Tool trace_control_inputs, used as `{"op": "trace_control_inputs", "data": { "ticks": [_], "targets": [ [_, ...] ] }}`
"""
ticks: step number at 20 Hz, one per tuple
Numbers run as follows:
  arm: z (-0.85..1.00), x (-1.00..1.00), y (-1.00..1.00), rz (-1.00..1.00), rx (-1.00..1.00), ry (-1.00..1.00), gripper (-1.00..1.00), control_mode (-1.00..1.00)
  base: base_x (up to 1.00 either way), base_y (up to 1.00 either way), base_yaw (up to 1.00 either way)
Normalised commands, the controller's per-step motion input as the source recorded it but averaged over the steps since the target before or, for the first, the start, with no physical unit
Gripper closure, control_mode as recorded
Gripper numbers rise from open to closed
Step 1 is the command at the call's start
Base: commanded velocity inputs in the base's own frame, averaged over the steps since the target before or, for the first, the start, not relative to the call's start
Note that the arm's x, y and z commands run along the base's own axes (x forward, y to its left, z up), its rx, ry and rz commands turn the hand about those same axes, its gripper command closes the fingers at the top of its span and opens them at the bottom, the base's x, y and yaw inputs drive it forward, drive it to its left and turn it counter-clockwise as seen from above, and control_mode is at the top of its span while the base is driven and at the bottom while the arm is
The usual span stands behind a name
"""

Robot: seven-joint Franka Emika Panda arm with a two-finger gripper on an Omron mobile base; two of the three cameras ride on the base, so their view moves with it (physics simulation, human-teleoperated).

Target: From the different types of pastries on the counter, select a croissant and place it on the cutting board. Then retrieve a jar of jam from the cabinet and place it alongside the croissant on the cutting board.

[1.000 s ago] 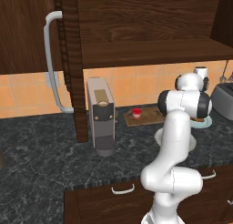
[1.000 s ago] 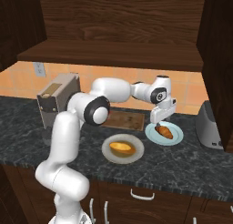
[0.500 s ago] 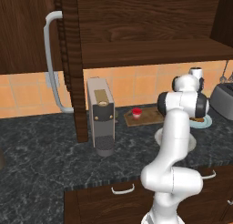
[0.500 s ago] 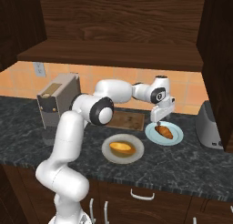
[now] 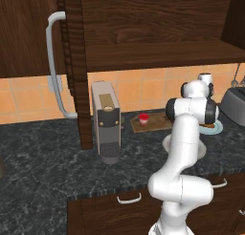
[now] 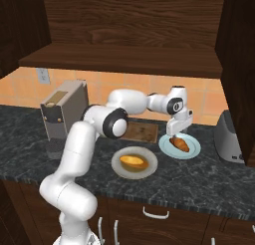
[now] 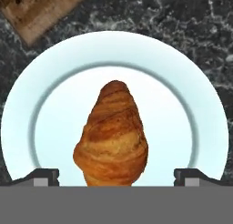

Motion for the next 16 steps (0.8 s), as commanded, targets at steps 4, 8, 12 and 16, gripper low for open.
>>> {"op": "trace_control_inputs", "data": {
  "ticks": [4,8,12,16],
  "targets": [
    [-0.23,0.0,0.0,0.0,0.0,0.05,-1.0,-1.0,0.0,0.0,0.0],
    [-0.24,0.0,-0.05,0.0,0.0,0.07,-1.0,-1.0,0.0,0.0,0.0],
    [-0.24,0.0,-0.1,0.0,0.0,0.09,-1.0,-1.0,0.0,0.0,0.0],
    [-0.23,0.0,-0.14,0.0,0.0,0.08,-1.0,-1.0,0.0,0.0,0.0]
  ]
}}
